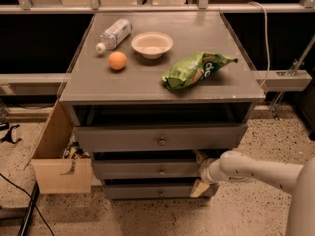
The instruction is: Open middle drawer
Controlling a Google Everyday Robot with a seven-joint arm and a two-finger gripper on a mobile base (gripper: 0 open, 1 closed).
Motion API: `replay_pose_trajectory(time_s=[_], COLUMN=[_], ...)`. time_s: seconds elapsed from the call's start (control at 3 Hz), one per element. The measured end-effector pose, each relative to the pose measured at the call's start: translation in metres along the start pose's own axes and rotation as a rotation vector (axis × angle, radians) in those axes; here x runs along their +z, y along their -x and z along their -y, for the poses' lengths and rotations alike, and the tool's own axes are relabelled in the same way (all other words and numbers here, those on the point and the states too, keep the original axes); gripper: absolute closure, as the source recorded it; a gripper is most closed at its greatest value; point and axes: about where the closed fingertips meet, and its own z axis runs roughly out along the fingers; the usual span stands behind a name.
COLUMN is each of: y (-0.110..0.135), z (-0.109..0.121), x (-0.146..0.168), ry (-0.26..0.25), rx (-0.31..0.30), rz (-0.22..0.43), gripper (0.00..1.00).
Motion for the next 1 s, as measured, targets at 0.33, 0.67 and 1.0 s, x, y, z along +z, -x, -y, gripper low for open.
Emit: replay_pose_trajectory(time_s=[0.33,0.67,1.0], y=[0.002,0.001,0.005], z=[-0.001,-0.002,-0.008], x=[-0.003,-0.008,-0.015], ry=[0.001,0.063,0.137], rx=[0.0,0.031,0.058], rz=[0.0,-0.003,0.009], gripper=[0.0,0.0,0.0])
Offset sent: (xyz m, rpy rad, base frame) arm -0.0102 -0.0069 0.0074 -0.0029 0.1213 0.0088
